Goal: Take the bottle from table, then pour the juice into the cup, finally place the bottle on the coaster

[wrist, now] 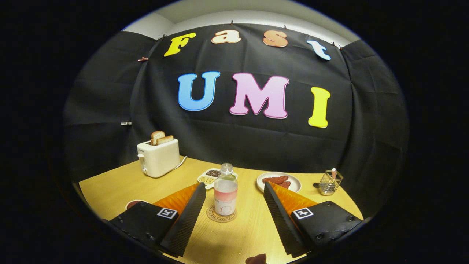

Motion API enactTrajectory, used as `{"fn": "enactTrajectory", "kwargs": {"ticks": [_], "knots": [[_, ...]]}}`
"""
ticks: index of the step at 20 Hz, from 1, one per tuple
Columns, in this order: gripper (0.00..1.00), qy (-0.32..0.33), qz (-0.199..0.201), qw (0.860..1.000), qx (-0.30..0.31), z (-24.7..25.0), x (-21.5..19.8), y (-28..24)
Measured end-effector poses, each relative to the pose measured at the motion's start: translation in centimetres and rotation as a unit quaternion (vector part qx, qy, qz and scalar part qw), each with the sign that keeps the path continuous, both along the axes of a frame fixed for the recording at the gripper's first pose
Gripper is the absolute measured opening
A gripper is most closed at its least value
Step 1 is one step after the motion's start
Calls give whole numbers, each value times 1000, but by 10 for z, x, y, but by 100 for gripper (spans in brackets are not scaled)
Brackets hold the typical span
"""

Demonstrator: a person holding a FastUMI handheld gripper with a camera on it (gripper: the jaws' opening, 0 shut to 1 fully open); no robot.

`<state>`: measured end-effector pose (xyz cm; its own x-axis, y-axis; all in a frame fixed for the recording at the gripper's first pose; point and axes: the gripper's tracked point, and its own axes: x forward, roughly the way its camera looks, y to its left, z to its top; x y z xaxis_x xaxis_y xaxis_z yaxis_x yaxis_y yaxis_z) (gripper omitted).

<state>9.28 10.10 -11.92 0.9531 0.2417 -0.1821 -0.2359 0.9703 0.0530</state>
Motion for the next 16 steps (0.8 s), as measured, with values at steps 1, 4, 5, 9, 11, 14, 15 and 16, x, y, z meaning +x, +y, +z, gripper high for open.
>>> {"fn": "enactTrajectory", "kwargs": {"ticks": [1, 4, 5, 9, 11, 14, 15, 16], "knots": [[98, -4, -7, 1000, -1, 10, -3, -9], [98, -15, -31, 999, -7, 36, -13, -34], [98, -19, -38, 999, -10, 44, -18, -41], [98, -31, -52, 998, 0, 71, -37, -60], [98, -41, -60, 997, 1, 82, -45, -70], [98, -48, -71, 996, -5, 93, -60, -81], [98, -51, -73, 996, -7, 97, -66, -84], [97, -54, -73, 996, -11, 99, -69, -85]]}}
